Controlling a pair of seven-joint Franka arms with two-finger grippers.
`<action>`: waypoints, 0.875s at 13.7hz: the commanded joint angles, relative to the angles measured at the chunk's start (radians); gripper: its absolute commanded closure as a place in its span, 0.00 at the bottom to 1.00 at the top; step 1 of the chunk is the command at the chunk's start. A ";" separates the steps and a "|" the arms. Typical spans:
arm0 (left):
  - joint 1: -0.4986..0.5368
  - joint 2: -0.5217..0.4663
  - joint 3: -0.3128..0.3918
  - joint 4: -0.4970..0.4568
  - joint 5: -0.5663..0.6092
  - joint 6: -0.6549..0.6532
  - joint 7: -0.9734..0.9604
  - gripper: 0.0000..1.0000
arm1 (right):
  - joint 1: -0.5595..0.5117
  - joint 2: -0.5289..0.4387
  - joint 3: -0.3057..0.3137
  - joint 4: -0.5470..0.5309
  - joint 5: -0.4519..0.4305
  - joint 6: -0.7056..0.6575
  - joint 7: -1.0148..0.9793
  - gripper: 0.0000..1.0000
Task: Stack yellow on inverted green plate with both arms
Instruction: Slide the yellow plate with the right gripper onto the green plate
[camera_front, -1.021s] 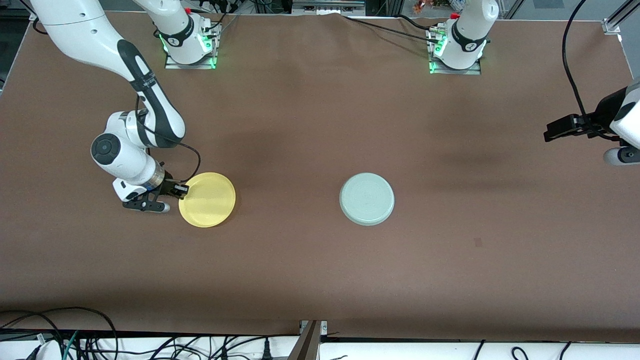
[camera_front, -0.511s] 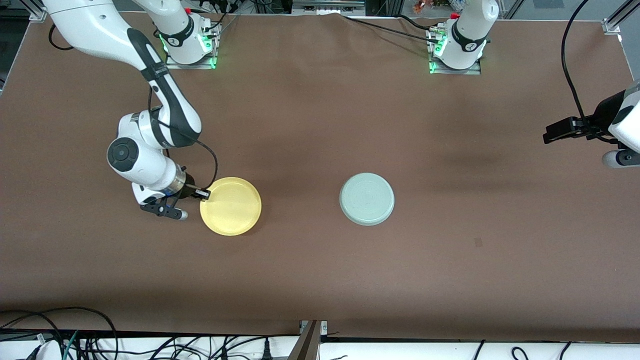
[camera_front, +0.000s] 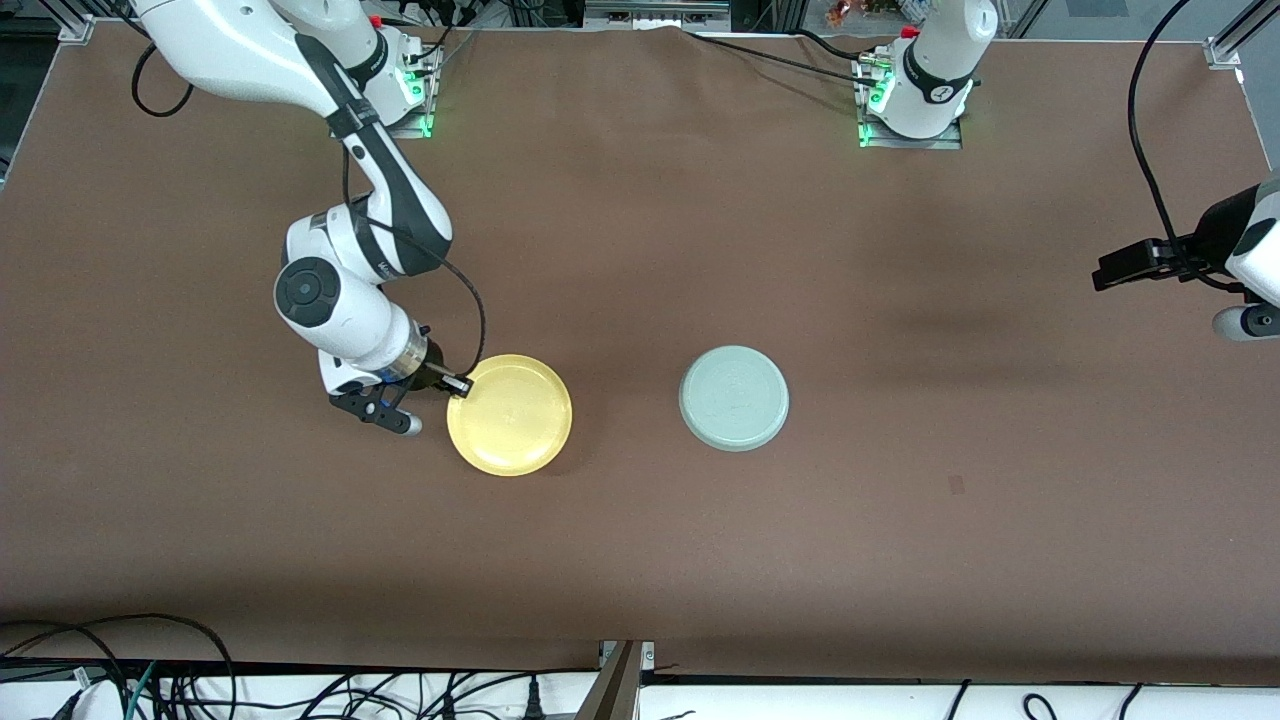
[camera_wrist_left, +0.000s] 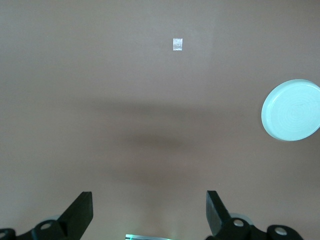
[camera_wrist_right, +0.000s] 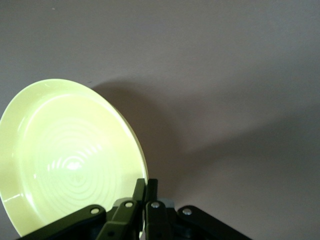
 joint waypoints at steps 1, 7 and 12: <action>0.006 -0.004 0.003 -0.002 -0.021 0.008 0.021 0.00 | 0.063 0.024 -0.003 0.063 0.007 -0.016 0.104 1.00; 0.010 -0.004 0.003 -0.001 -0.021 0.008 0.023 0.00 | 0.146 0.080 -0.003 0.126 0.050 -0.002 0.275 1.00; 0.013 -0.004 0.003 -0.002 -0.021 0.008 0.023 0.00 | 0.262 0.152 -0.006 0.234 0.110 -0.001 0.402 1.00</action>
